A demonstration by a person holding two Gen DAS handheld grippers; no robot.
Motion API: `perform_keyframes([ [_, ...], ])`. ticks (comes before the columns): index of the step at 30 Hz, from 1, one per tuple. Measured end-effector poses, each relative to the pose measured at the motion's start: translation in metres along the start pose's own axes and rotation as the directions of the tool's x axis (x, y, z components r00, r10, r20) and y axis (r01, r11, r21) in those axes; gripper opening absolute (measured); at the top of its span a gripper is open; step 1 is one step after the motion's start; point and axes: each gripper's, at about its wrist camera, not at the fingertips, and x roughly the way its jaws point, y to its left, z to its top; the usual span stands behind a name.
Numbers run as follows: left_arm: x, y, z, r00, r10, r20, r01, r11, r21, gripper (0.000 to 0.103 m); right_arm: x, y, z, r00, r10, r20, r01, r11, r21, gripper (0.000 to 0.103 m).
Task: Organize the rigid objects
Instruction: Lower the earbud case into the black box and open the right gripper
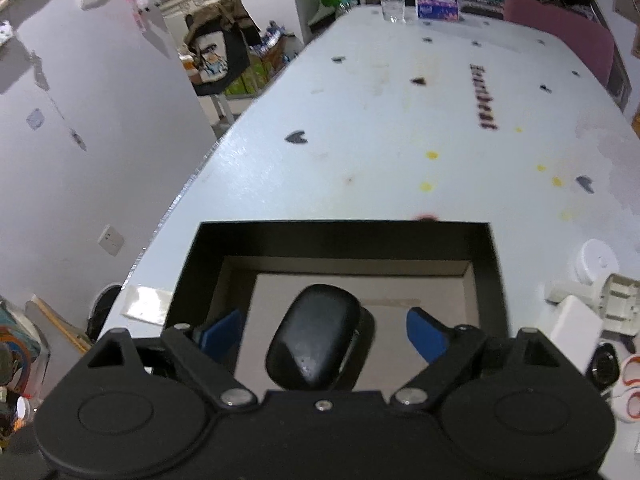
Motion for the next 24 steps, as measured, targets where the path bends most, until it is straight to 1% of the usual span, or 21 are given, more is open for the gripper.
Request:
perform_keyframes([
  [4, 0.0, -0.001, 0.001, 1.0, 0.005, 0.0, -0.005, 1.0, 0.007, 0.008, -0.026, -0.012, -0.008, 0.999, 0.013, 0.052, -0.013, 1.0, -0.009, 0.09],
  [8, 0.0, -0.003, 0.001, 1.0, 0.01, 0.002, -0.01, 1.0, 0.017, 0.008, -0.051, -0.027, -0.02, 0.994, -0.001, 0.105, 0.002, 1.0, -0.012, 0.09],
  [12, 0.0, -0.008, 0.0, 0.999, 0.033, 0.008, -0.033, 0.998, 0.053, 0.006, -0.072, -0.046, -0.034, 0.99, -0.018, 0.143, 0.019, 1.0, -0.006, 0.09],
  [18, 0.0, -0.014, -0.001, 0.998, 0.065, 0.016, -0.067, 0.994, 0.088, 0.004, -0.092, -0.08, -0.057, 0.979, -0.076, 0.187, 0.071, 0.997, 0.031, 0.089],
  [24, -0.002, -0.02, -0.002, 0.995, 0.096, 0.027, -0.099, 0.988, 0.119, 0.003, -0.102, -0.107, -0.077, 0.97, -0.11, 0.219, 0.097, 0.993, 0.069, 0.089],
])
